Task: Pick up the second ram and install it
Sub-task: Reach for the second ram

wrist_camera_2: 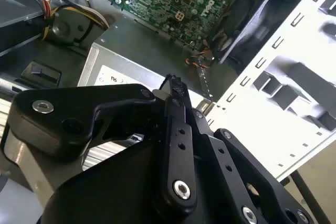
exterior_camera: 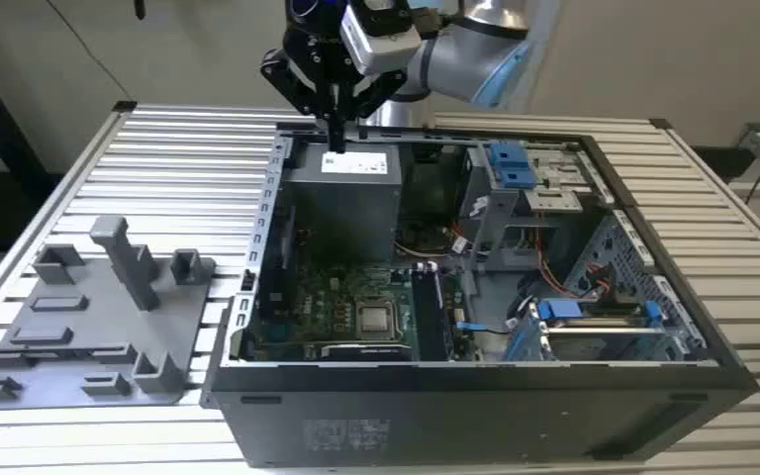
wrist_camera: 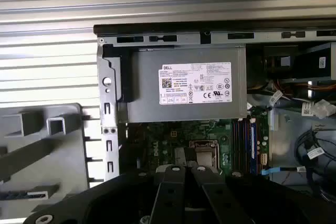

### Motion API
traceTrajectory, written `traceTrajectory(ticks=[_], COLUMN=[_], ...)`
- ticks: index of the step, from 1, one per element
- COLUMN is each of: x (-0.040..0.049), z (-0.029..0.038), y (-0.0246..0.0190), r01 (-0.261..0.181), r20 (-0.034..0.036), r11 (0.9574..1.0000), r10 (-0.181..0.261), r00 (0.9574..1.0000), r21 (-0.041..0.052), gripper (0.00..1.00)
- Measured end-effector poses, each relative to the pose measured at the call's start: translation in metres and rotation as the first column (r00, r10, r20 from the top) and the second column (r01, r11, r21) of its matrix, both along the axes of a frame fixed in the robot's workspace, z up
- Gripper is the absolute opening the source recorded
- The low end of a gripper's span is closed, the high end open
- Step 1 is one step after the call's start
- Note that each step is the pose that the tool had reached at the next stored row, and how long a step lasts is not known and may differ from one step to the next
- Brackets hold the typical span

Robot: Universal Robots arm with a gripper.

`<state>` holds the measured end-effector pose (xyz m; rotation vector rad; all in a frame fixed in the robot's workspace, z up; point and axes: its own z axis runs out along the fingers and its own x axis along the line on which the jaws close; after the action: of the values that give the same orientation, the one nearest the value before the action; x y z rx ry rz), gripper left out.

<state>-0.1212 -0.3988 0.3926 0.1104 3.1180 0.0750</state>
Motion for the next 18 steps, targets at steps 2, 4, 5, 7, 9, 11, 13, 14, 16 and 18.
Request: traceTrajectory(ticks=[2, 4, 5, 7, 9, 11, 13, 14, 16, 18], x=[0.0, 0.0, 0.0, 0.0, 0.0, 0.0, -0.0004, -0.0008, -0.0024, -0.0045], z=[0.0, 0.0, 0.0, 0.0, 0.0, 0.0, 0.0, 0.0, 0.0, 0.0], y=[0.0, 0.0, 0.0, 0.0, 0.0, 0.0, 0.0, 0.0, 0.0, 0.0], r01=[0.0, 0.0, 0.0, 0.0, 0.0, 0.0, 0.0, 0.0, 0.0, 0.0], r20=[0.0, 0.0, 0.0001, 0.0, 0.0, 0.0, 0.0, 0.0, 0.0, 0.0], r11=[1.0, 1.0, 1.0, 1.0, 1.0, 1.0, 1.0, 1.0, 1.0, 1.0], r10=[0.0, 0.0, 0.0, 0.0, 0.0, 0.0, 0.0, 0.0, 0.0, 0.0], r00=[1.0, 1.0, 1.0, 1.0, 1.0, 1.0, 1.0, 1.0, 1.0, 1.0], r21=[0.0, 0.0, 0.0001, 0.0, 0.0, 0.0, 0.0, -0.0001, 0.0, 0.0], gripper=[0.11, 0.11, 0.11, 0.11, 0.11, 0.11, 0.11, 0.11, 0.11, 0.11])
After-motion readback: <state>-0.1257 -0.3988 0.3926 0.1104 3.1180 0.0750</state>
